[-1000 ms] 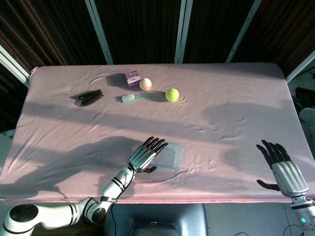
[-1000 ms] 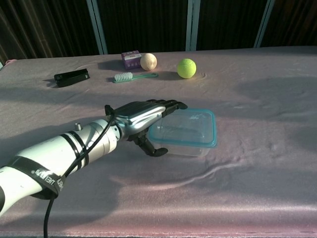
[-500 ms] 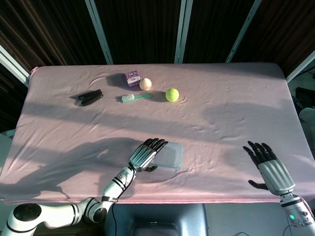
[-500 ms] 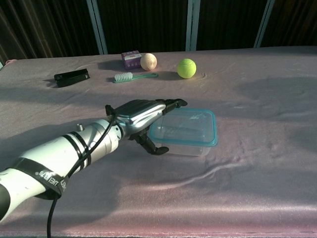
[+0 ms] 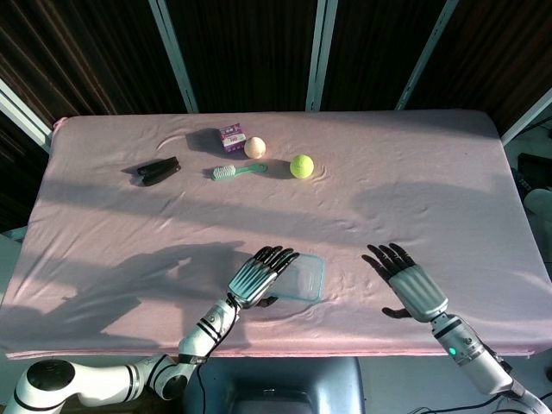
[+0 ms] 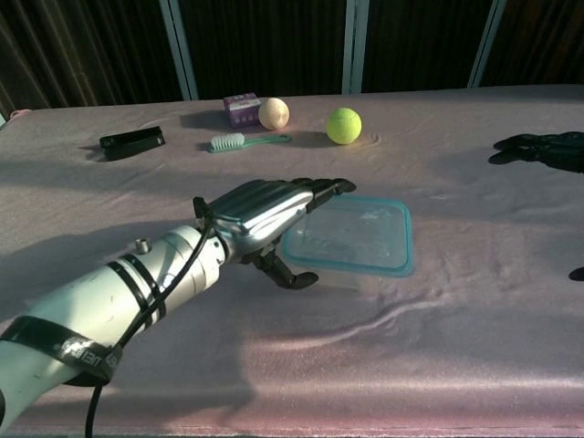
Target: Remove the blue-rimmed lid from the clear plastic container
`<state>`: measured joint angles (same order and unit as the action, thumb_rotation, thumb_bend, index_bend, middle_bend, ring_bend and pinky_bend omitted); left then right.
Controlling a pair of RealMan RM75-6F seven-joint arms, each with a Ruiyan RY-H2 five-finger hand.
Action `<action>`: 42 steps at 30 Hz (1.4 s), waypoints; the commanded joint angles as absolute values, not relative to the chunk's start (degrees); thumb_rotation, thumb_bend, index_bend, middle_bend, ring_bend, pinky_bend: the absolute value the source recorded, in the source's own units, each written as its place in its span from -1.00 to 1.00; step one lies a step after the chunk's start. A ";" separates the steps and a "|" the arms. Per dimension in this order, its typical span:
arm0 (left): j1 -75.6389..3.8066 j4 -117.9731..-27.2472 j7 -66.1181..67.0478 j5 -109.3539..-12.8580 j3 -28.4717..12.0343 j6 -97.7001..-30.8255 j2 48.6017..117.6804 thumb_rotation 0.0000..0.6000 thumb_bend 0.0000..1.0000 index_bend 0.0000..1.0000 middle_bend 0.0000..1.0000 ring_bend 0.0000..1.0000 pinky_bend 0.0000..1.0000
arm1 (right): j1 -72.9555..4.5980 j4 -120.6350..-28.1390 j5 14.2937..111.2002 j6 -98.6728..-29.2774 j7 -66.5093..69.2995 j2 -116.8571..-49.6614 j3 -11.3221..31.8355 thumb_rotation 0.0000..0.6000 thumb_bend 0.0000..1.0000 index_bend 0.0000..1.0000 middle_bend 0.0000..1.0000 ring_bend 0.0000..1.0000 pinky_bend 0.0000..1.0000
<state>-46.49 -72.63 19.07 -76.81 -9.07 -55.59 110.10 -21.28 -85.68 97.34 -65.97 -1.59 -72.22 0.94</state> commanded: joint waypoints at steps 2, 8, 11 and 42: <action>-46.41 -71.76 16.78 -77.69 -8.30 -55.15 110.87 1.00 -0.37 -1.00 0.04 0.13 0.06 | -25.57 -82.04 99.18 -63.22 2.78 -76.96 1.03 1.00 -0.70 -0.47 -0.91 -1.00 -1.00; -46.69 -70.64 15.99 -77.49 -8.35 -54.48 111.38 1.00 -0.36 -1.00 0.05 0.14 0.06 | -28.24 -80.02 101.44 -63.07 6.53 -80.95 -0.19 1.00 -0.61 -0.32 -0.82 -1.00 -1.00; -46.63 -70.30 15.96 -77.21 -8.33 -54.26 111.36 1.00 -0.36 -1.00 0.05 0.14 0.06 | -29.31 -79.34 102.74 -63.30 7.16 -82.83 -0.92 1.00 -0.53 -0.21 -0.78 -1.00 -1.00; -45.94 -72.45 15.93 -76.92 -7.75 -54.15 109.03 1.00 -0.36 -1.00 0.06 0.14 0.06 | -32.83 -73.67 100.95 -65.81 4.55 -90.94 -1.44 1.00 -0.27 0.26 -0.55 -0.93 -0.91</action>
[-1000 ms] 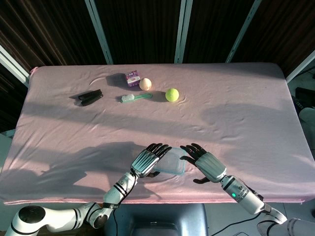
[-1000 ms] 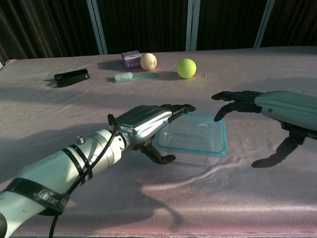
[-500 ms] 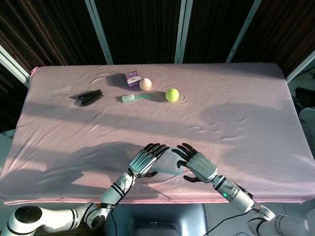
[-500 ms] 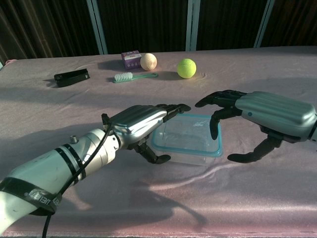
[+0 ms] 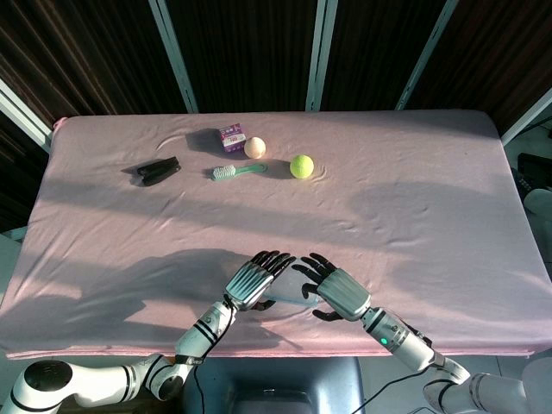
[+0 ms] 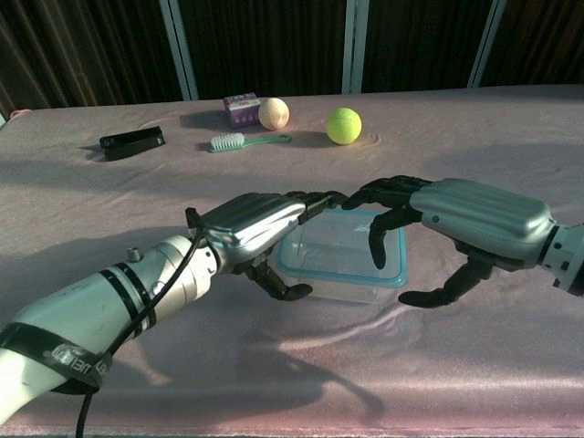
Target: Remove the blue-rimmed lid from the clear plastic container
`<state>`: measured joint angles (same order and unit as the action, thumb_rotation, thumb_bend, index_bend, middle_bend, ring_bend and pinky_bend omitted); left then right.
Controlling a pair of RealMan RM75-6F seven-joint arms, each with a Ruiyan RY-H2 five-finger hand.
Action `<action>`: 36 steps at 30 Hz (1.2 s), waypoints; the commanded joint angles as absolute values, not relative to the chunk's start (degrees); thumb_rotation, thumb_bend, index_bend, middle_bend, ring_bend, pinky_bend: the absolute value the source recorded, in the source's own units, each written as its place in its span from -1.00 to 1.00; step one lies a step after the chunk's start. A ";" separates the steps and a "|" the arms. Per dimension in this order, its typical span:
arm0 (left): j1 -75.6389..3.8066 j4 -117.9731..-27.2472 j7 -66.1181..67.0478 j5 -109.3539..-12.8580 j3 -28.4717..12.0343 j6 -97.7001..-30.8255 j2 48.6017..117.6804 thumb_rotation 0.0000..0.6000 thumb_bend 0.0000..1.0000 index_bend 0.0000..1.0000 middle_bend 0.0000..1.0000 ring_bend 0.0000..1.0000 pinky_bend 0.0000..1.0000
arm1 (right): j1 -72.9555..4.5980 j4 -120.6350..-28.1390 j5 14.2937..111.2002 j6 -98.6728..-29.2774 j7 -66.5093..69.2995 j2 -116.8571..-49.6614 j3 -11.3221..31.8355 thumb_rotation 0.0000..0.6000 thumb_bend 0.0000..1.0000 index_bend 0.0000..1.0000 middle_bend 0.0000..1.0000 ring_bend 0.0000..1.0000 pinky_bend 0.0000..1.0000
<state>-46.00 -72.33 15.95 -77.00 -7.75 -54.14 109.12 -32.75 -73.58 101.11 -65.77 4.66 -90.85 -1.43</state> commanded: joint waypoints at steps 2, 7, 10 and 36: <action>-45.89 -72.60 15.94 -76.84 -7.68 -54.08 108.92 1.00 -0.36 -1.00 0.06 0.14 0.06 | -33.01 -73.65 100.67 -65.76 4.46 -91.11 -1.40 1.00 -0.25 0.28 -0.54 -0.92 -0.91; -45.83 -73.32 16.98 -76.63 -7.48 -54.01 108.52 1.00 -0.36 -1.00 0.06 0.14 0.06 | -33.40 -73.59 99.93 -65.32 3.99 -91.44 -1.41 1.00 -0.22 0.31 -0.54 -0.92 -0.90; -45.84 -73.68 17.11 -76.33 -7.59 -53.87 108.44 1.00 -0.36 -1.00 0.06 0.14 0.06 | -33.58 -73.73 99.61 -65.23 3.70 -91.55 -1.42 1.00 -0.22 0.32 -0.53 -0.91 -0.90; -45.52 -75.53 17.40 -76.68 -5.94 -52.90 106.93 1.00 -0.36 -1.00 0.07 0.15 0.08 | -34.68 -75.68 97.05 -65.31 2.10 -90.47 -0.28 1.00 -0.18 0.34 -0.52 -0.91 -0.89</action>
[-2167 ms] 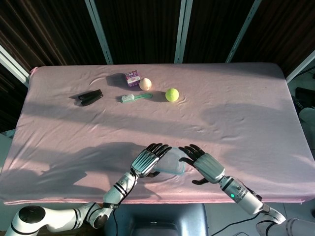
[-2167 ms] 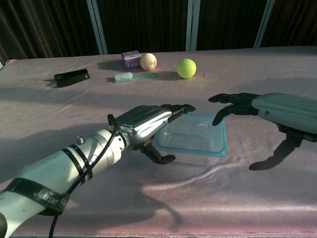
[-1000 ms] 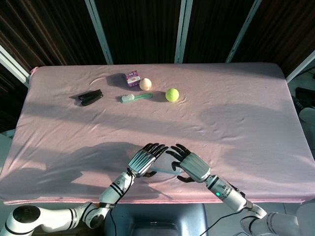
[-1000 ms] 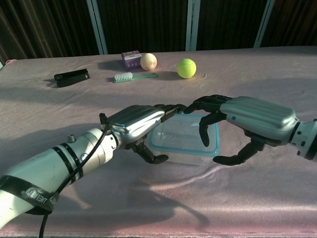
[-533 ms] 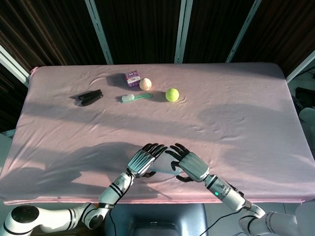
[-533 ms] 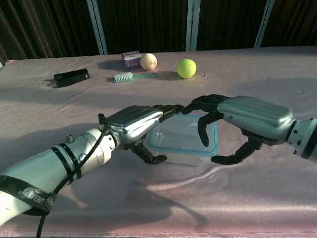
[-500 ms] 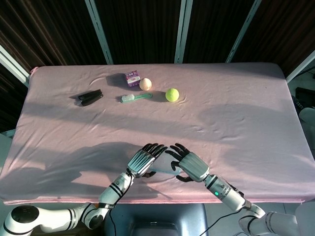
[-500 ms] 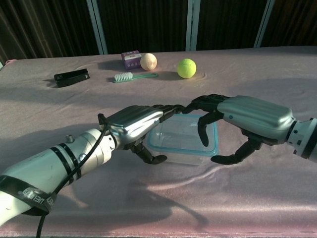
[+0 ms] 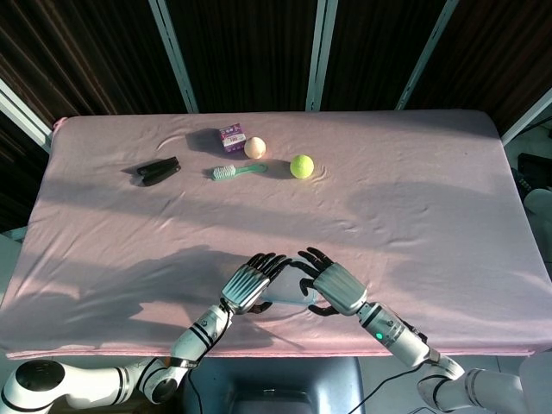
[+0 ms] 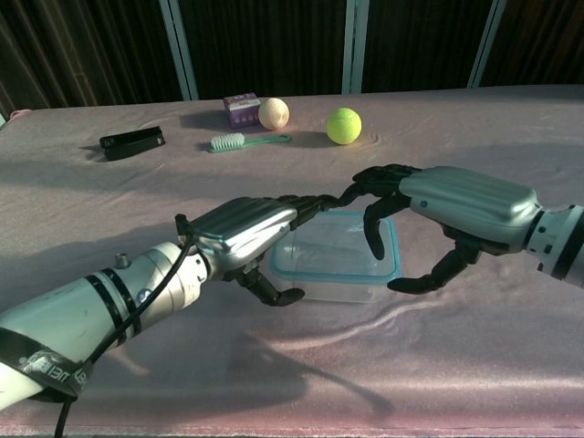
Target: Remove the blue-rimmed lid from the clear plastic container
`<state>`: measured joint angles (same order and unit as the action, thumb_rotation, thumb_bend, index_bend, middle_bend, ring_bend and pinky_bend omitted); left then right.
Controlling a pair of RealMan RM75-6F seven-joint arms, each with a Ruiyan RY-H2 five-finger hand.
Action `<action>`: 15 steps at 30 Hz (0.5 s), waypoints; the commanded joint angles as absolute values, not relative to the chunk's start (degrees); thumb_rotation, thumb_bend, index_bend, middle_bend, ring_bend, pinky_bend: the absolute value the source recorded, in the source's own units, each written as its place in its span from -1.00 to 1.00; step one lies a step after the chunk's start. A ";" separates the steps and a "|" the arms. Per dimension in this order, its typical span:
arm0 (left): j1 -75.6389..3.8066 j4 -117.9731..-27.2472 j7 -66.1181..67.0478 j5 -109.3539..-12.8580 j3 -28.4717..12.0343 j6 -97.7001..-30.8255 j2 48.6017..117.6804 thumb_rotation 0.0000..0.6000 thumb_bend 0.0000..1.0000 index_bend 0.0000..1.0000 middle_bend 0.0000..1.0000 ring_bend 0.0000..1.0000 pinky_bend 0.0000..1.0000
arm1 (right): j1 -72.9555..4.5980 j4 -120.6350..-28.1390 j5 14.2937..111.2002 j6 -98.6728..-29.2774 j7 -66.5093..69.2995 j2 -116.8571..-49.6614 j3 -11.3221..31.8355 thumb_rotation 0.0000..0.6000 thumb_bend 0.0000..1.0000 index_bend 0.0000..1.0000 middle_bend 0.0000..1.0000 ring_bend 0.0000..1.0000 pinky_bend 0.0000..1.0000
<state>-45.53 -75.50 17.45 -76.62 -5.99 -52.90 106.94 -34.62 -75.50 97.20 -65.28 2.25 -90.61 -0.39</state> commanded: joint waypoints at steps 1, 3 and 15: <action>-45.51 -75.60 17.35 -76.76 -5.87 -52.88 106.89 1.00 -0.36 -1.00 0.07 0.15 0.08 | -34.72 -75.85 96.91 -65.27 1.99 -90.35 -0.21 1.00 -0.18 0.34 -0.52 -0.91 -0.89; -45.51 -75.65 17.37 -76.91 -5.78 -52.92 106.83 1.00 -0.36 -1.00 0.07 0.15 0.08 | -34.82 -76.08 96.71 -65.19 1.79 -90.19 -0.11 1.00 -0.18 0.34 -0.52 -0.91 -0.89; -45.36 -76.52 17.34 -77.40 -5.23 -52.79 106.18 1.00 -0.36 -1.00 0.08 0.16 0.08 | -35.65 -77.09 96.26 -65.41 0.36 -89.61 0.84 1.00 -0.18 0.34 -0.52 -0.91 -0.88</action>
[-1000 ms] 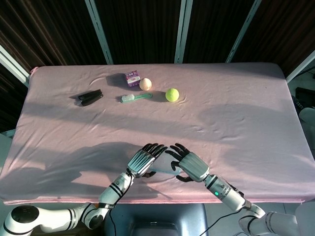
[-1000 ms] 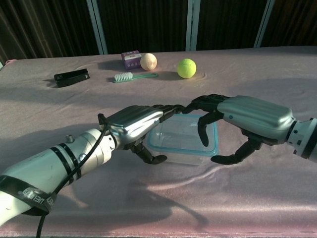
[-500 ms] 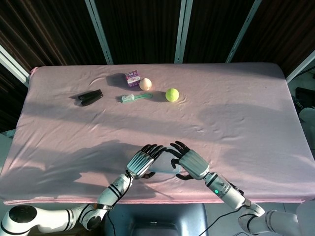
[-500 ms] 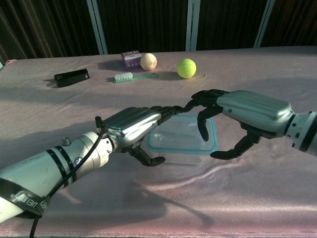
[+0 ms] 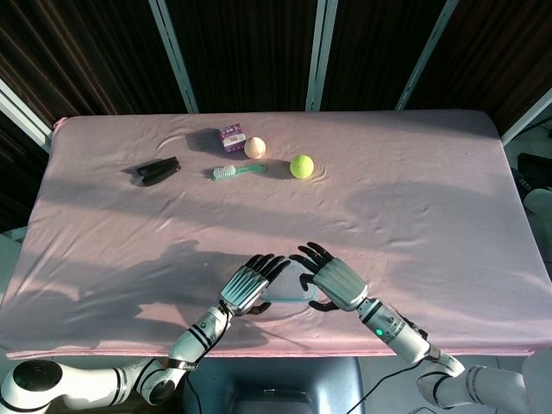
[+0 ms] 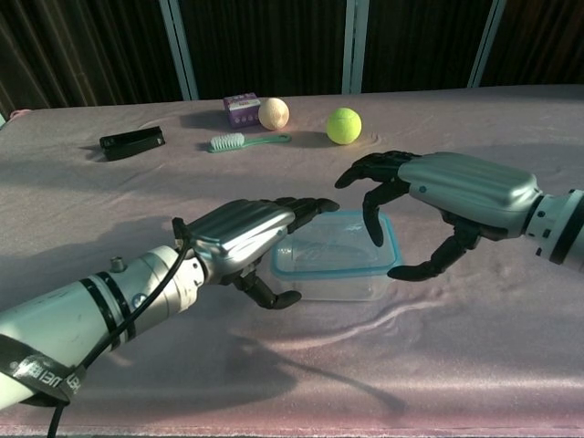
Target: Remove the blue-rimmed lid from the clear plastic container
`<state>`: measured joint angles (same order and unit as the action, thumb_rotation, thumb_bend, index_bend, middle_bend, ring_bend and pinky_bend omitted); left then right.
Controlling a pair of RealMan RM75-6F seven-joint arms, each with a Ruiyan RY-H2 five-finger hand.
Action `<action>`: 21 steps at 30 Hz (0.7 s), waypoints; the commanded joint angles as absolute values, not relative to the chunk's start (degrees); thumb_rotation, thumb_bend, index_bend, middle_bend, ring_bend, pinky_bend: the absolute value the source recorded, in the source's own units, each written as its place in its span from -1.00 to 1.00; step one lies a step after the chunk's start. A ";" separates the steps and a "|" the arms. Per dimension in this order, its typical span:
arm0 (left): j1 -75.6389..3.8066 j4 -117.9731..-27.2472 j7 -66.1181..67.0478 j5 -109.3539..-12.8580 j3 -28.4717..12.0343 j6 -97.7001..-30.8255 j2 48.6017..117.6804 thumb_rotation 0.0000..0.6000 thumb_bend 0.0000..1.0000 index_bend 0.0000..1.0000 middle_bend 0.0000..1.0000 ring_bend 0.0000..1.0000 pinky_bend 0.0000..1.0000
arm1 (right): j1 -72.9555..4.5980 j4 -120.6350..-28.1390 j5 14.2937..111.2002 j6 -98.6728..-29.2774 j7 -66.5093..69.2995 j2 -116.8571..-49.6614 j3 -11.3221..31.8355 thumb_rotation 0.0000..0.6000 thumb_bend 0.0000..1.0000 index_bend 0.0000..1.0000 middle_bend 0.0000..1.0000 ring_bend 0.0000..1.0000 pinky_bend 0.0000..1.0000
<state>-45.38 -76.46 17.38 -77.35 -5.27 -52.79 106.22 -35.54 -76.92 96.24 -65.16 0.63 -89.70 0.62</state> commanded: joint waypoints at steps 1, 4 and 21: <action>-45.32 -76.68 17.25 -77.48 -5.17 -52.81 106.09 1.00 -0.36 -1.00 0.08 0.16 0.08 | -35.69 -77.14 96.28 -65.59 0.16 -89.60 0.95 1.00 -0.18 0.34 -0.52 -0.91 -0.88; -45.28 -77.09 16.93 -77.83 -4.97 -52.82 105.77 1.00 -0.36 -1.00 0.08 0.16 0.08 | -35.80 -76.55 96.80 -66.74 0.02 -89.99 1.31 1.00 -0.18 0.32 -0.52 -0.90 -0.84; -44.51 -77.90 15.61 -79.40 -4.41 -54.09 104.44 1.00 -0.36 -1.00 0.08 0.16 0.09 | -37.09 -68.76 100.07 -70.82 2.33 -94.81 0.99 1.00 -0.13 0.35 -0.50 -0.85 -0.75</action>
<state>-44.53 -77.90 15.63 -79.38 -4.41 -54.07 104.46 -37.06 -68.86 99.97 -70.72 2.26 -94.70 1.09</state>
